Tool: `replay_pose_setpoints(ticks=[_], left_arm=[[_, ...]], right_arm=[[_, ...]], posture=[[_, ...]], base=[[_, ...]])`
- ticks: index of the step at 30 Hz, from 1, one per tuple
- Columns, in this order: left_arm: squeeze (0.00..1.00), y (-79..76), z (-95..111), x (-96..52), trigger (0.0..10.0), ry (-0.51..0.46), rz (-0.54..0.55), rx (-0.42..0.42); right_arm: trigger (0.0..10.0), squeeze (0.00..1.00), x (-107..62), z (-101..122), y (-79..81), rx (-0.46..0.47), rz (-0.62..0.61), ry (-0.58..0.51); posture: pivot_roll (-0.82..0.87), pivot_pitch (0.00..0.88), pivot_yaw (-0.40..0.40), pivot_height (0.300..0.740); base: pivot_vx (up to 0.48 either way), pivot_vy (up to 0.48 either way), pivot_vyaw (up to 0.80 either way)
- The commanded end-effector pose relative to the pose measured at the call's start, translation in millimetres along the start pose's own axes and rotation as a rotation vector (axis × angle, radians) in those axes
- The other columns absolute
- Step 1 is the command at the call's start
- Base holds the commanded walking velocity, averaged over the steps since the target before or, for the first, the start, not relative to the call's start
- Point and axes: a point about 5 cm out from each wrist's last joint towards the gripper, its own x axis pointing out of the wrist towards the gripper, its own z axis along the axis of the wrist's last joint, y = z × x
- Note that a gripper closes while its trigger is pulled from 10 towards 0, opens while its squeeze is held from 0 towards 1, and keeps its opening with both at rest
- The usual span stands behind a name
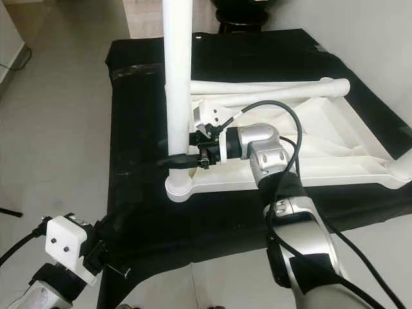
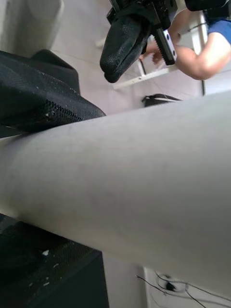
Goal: Building children table
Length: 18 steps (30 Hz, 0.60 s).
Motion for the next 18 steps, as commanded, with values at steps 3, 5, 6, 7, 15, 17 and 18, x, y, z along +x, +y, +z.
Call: replay_pose_setpoints(ticks=[3,5,6,7,15,17,18], left_arm=[[0.0,-0.6,-2.0,-1.4,10.0,0.022,-0.008,0.0],[0.0,0.5,-2.2,-0.8,10.0,0.02,-0.007,0.001],[0.0,2.2,-2.3,-0.2,10.0,0.019,-0.006,0.002],[0.0,2.2,-2.3,-0.2,10.0,0.019,-0.006,0.002],[0.0,12.0,-7.1,10.5,10.0,0.012,-0.011,0.006],[0.0,12.3,-7.5,12.2,10.0,0.009,-0.014,0.007],[0.0,12.3,-7.5,12.2,10.0,0.009,-0.014,0.007]], right_arm=[[0.0,0.0,-6.8,-8.7,4.9,0.032,-0.089,-0.053],[0.0,0.0,3.1,-20.9,10.6,0.077,-0.301,-0.071],[0.0,0.0,7.6,-28.9,15.0,0.112,-0.463,-0.08],[0.0,0.0,7.6,-28.9,15.0,0.112,-0.463,-0.08],[0.0,0.0,20.4,-56.4,55.9,-0.018,-1.077,0.111],[0.0,0.0,25.0,-56.1,53.6,-0.019,-1.054,0.107],[0.0,0.0,25.0,-56.1,53.6,-0.019,-1.054,0.107]], posture=[[0.09,0.185,-0.045,0.74],[0.08,0.182,-0.062,0.74],[0.07,0.184,-0.061,0.74],[0.07,0.184,-0.061,0.74],[0.05,0.136,-0.044,0.74],[0.04,0.133,-0.043,0.74],[0.04,0.133,-0.043,0.74]], base=[[0.0,0.0,0.0],[0.0,0.0,0.0],[0.0,0.0,0.0],[0.0,0.0,0.0],[0.0,0.0,0.0],[0.0,0.0,0.0],[0.0,0.0,0.0]])
